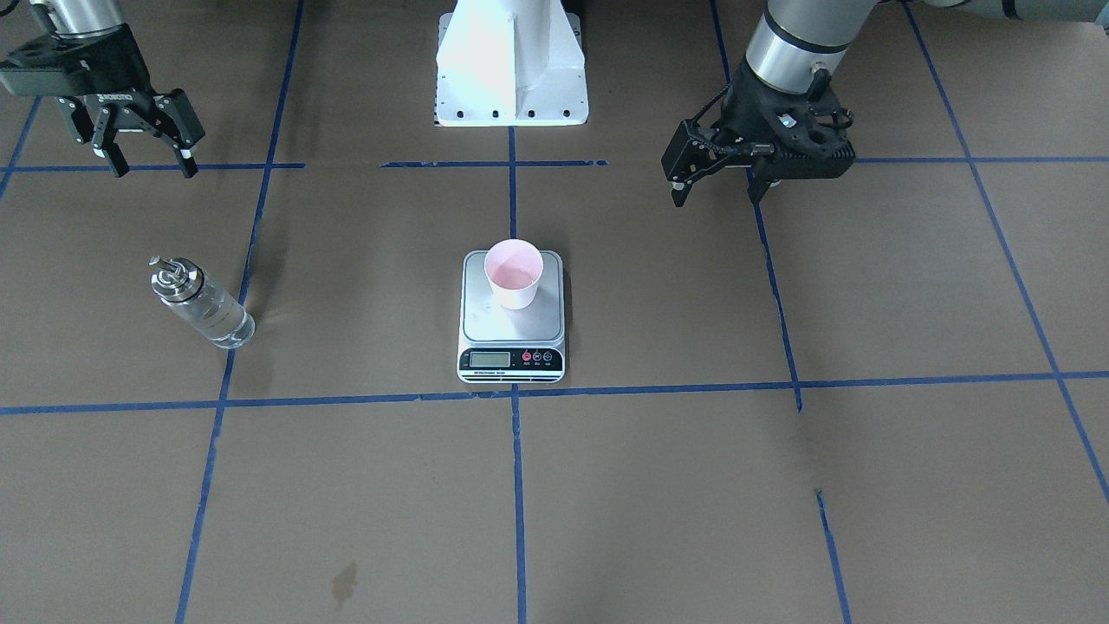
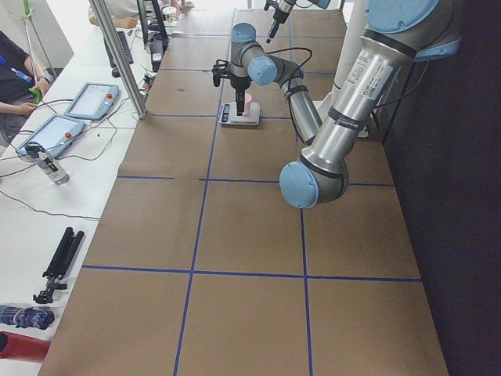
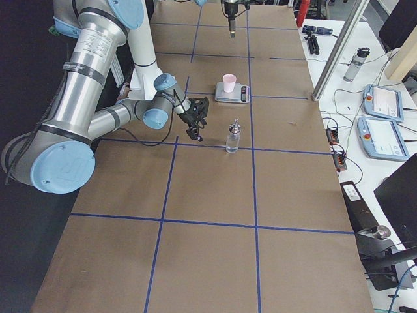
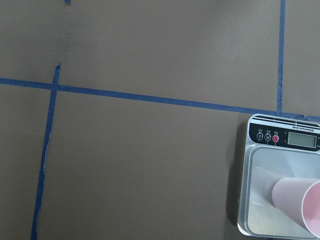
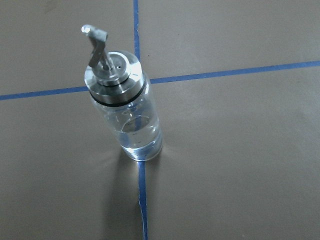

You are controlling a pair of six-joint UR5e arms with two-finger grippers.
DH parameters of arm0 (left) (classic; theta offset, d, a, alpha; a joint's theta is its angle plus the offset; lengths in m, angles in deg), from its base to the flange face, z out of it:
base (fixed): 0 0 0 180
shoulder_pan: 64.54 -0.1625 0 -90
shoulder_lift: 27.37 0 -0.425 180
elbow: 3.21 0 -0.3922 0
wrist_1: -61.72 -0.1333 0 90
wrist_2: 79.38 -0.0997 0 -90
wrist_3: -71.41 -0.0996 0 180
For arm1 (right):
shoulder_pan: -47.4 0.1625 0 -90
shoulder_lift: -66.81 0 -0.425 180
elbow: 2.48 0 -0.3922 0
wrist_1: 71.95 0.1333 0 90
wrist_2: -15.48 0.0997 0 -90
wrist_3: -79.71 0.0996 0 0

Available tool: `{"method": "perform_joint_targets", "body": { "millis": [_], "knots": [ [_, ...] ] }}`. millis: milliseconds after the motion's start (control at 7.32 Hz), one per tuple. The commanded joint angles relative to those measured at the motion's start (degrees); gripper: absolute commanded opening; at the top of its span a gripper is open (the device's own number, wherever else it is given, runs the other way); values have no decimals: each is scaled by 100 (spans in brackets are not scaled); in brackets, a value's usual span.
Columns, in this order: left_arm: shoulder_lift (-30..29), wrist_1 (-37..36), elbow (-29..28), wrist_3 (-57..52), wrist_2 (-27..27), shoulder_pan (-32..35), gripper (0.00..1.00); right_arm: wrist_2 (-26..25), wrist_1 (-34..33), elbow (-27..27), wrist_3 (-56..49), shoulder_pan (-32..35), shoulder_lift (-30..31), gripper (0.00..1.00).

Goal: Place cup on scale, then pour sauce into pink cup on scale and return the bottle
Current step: 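Reach the right gripper toward the glass sauce bottle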

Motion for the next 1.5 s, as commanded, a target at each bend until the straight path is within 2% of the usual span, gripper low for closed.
{"method": "perform_joint_targets", "body": {
  "millis": [0,137,410,820,1366],
  "knots": [
    [118,14,-1,-160,0,27,100,-1291,1287,-801,186,-716,-225,100],
    [135,14,-10,-195,0,27,100,-1650,1522,-1118,81,-777,-253,100],
    [162,14,-19,-222,0,18,100,-2607,1533,-1602,-445,-1041,-638,100],
    [162,14,-19,-222,0,27,100,-3339,1542,-2227,-787,-1121,-1191,100],
    [162,14,-36,-222,0,27,100,-3464,1568,-2527,-860,-1103,-1273,100]
  ]
}}
